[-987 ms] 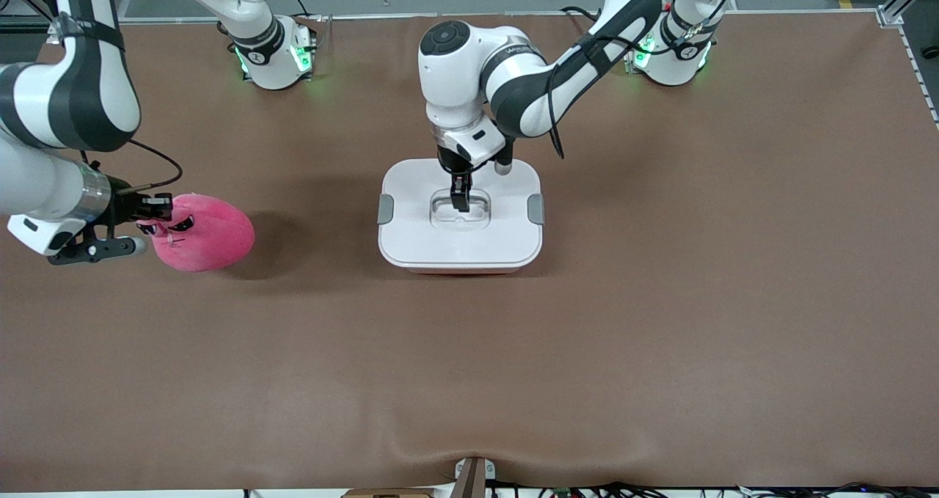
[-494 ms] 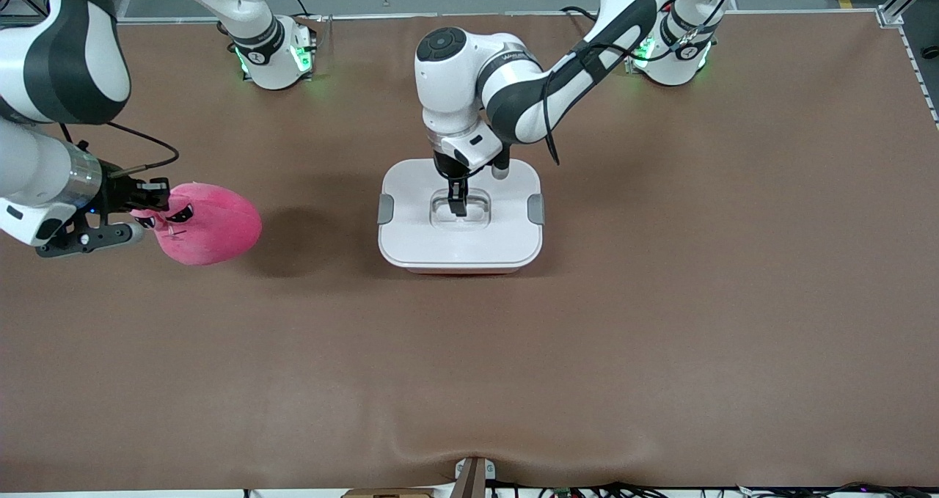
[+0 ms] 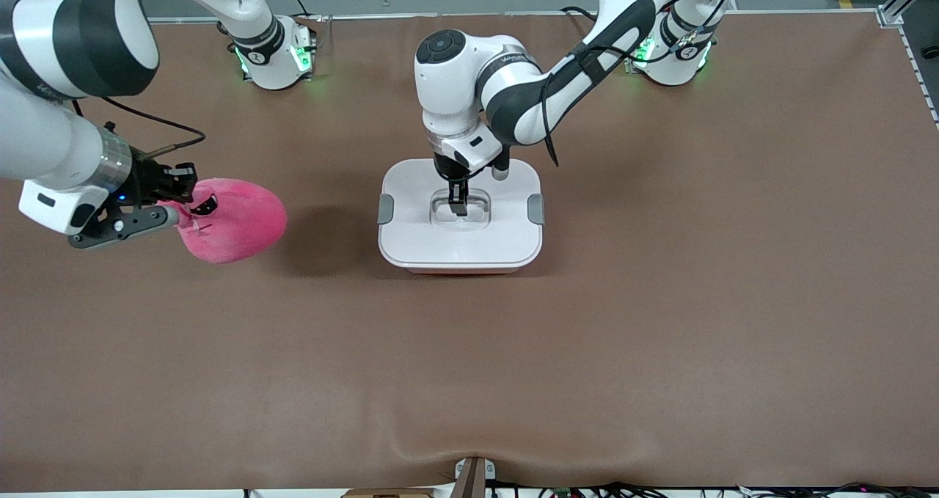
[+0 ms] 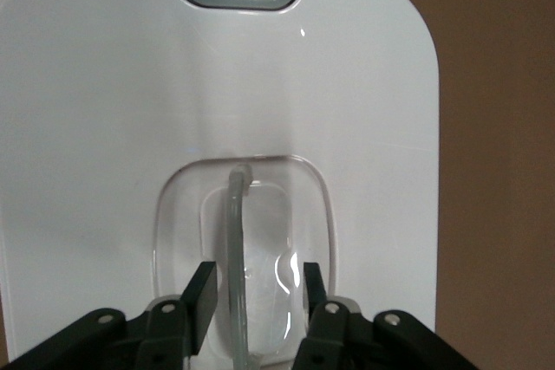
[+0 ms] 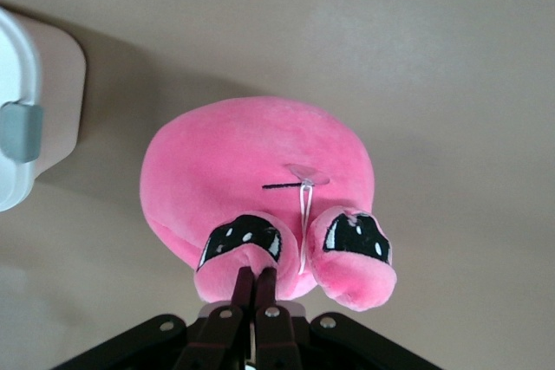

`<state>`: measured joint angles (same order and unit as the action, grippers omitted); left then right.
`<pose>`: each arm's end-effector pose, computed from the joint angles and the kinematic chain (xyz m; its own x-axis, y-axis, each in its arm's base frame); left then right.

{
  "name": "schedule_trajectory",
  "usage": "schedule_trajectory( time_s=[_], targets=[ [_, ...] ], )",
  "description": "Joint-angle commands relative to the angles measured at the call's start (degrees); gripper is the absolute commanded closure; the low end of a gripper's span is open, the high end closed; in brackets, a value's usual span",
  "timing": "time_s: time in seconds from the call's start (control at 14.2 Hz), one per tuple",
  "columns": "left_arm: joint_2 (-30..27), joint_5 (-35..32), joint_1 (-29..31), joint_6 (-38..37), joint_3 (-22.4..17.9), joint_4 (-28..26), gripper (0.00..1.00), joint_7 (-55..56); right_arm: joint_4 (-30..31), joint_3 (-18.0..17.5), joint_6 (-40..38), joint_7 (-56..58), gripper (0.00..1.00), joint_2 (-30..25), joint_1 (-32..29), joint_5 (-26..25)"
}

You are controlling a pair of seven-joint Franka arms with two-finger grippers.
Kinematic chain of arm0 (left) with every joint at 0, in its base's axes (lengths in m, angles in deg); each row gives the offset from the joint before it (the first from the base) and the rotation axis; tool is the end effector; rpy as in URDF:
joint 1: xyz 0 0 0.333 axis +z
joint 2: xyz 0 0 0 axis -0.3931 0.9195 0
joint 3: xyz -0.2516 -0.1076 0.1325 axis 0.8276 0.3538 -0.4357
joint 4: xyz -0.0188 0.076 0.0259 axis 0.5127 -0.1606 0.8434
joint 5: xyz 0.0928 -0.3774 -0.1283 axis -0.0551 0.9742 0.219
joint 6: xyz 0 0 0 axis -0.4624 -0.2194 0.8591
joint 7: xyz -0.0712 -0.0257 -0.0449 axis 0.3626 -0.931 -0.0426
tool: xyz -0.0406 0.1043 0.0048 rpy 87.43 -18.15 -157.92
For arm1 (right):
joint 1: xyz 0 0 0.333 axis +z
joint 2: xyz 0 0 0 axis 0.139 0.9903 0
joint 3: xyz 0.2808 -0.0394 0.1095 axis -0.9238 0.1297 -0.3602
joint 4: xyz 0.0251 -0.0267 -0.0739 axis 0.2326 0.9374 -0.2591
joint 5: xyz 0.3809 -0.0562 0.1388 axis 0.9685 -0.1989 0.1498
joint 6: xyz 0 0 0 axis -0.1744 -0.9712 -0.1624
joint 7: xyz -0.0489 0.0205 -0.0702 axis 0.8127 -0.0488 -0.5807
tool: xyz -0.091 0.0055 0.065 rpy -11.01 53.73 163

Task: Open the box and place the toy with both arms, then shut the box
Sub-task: 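Lift the pink plush with the right gripper while the left gripper holds the lid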

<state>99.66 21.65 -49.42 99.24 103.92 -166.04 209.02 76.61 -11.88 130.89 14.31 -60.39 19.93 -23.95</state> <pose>0.4311 -0.5694 0.3251 0.0384 0.9984 0.0423 0.9705 -0.0473 0.2363 0.5919 0.0839 0.5193 0.9276 0.3133 -0.2032 0.3119 -0.9493 -0.0397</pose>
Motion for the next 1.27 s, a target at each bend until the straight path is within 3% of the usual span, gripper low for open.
schedule_trajectory(
  time_s=[0.0,0.35,0.78,1.2],
  targets=[
    [1.4,-3.5,-1.8,-0.4,0.1,1.3,0.58,13.5,-0.4,0.3,-1.7,0.6,1.0,-2.0,0.2,0.4],
    [1.3,-3.5,-1.9,-0.4,0.0,1.4,0.83,13.5,-0.8,0.3,-3.5,0.6,1.0,-2.4,0.2,0.4],
    [1.0,-3.6,-1.9,-0.4,0.1,1.4,1.0,13.3,-0.9,0.3,-3.9,0.6,1.0,-2.3,0.4,0.4],
    [0.3,-3.9,-1.9,-0.4,0.1,1.4,1.0,12.3,-0.9,0.3,-3.8,1.1,1.0,-2.3,1.2,0.2]
  ],
)
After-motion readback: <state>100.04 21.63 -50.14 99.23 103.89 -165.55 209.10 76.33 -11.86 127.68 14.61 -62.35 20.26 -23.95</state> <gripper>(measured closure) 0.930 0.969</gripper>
